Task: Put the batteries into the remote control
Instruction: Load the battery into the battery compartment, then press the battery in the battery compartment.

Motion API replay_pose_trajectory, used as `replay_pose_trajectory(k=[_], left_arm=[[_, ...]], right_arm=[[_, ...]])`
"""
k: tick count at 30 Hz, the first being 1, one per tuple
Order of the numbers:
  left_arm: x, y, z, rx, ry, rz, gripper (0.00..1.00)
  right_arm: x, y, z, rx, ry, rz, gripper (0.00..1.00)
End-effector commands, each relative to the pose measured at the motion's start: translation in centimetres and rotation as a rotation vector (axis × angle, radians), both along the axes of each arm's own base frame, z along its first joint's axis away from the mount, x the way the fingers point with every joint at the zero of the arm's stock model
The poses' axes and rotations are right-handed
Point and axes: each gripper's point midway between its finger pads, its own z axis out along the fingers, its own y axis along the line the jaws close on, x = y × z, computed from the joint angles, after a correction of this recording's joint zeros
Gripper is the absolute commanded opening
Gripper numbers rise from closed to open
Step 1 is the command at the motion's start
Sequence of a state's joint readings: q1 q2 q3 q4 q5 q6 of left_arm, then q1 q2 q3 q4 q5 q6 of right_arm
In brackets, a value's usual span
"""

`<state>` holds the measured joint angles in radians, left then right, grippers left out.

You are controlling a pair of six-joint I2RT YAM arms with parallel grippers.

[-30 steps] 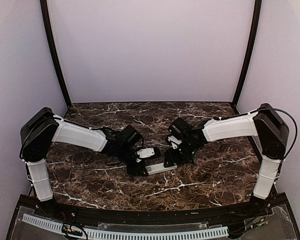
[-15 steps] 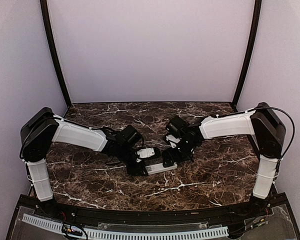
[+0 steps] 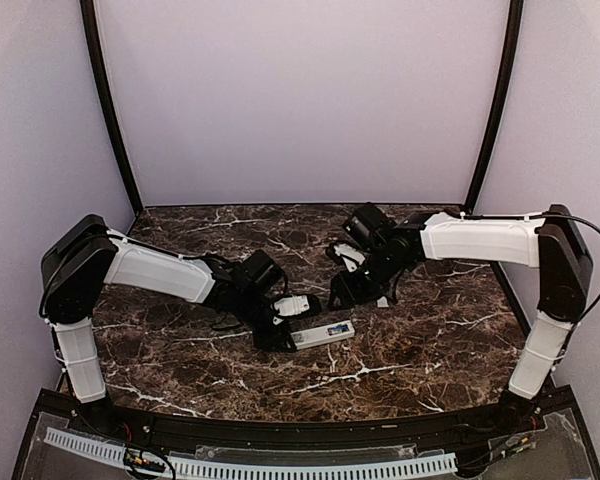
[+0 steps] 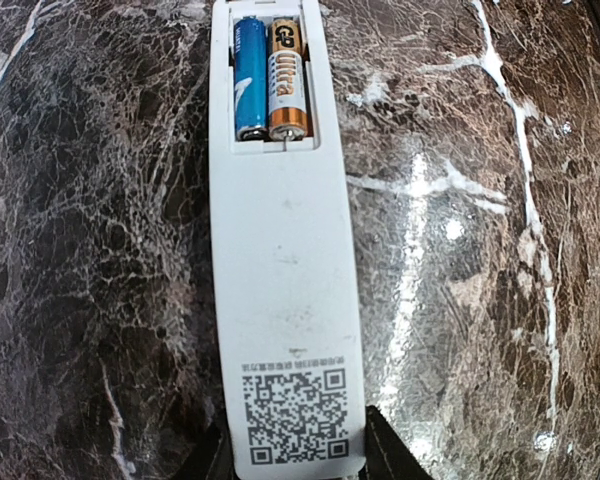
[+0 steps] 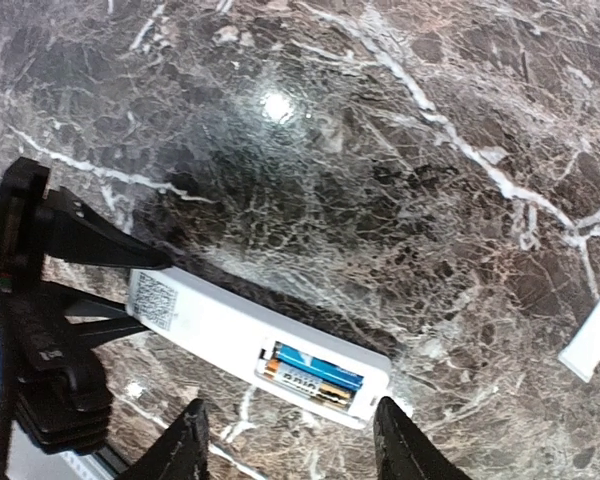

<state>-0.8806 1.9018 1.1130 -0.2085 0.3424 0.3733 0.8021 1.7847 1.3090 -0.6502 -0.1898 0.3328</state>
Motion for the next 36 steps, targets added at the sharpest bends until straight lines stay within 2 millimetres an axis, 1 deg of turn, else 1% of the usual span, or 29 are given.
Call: replay_pose_trajectory(k=[1,3,5,8,10,14,17,27,33,36], left_arm=[[-1.6,1.6,-2.8,0.104,0.071,-0.004,0.30],[-1.7,1.6,-2.9,0.104,0.072,-0.004,0.30],[-1.7,1.7,-2.9,0.106,0.072,-0.005,0.30],[-1.7,1.7,-2.9,0.105,0.072,-0.005,0.30],[-1.7,1.6,-2.8,0.104,0.072,-0.005,0.30],[-1.7,1.7,-2.9,0.107,0.073,-0.005,0.30],[-1.7,1.7,-2.9,0.107,0.072,-0.005,0.30],[-1.6,1.7,-2.9,0.107,0.074,-0.003,0.30],[-1.7,1.7,-2.9,0.107,0.074,-0.003,0.30],[-1.7,1.7,-2.9,0.108,0.074,-0.004,0.30]], right_arm=[[-0.9,1.5,0.6,0.122,0.085,0.000,0.43],[-1.4,2.3,0.3,0.172,0.128,0.008,0.28],[-1.7,2.9,0.1,0.204,0.158,0.013,0.17],[-2.1,3.6,-0.2,0.242,0.196,0.022,0.07],[-2.2,3.6,-0.8,0.241,0.219,0.019,0.01],[-2.5,3.3,-2.4,0.224,0.265,0.011,0.00],[-2.6,2.7,-3.7,0.201,0.285,-0.008,0.00],[-2.2,-1.0,-8.0,0.112,0.319,-0.101,0.00],[-1.8,-2.9,-9.7,0.042,0.319,-0.143,0.00],[-2.0,-3.2,-10.0,0.028,0.315,-0.136,0.00]])
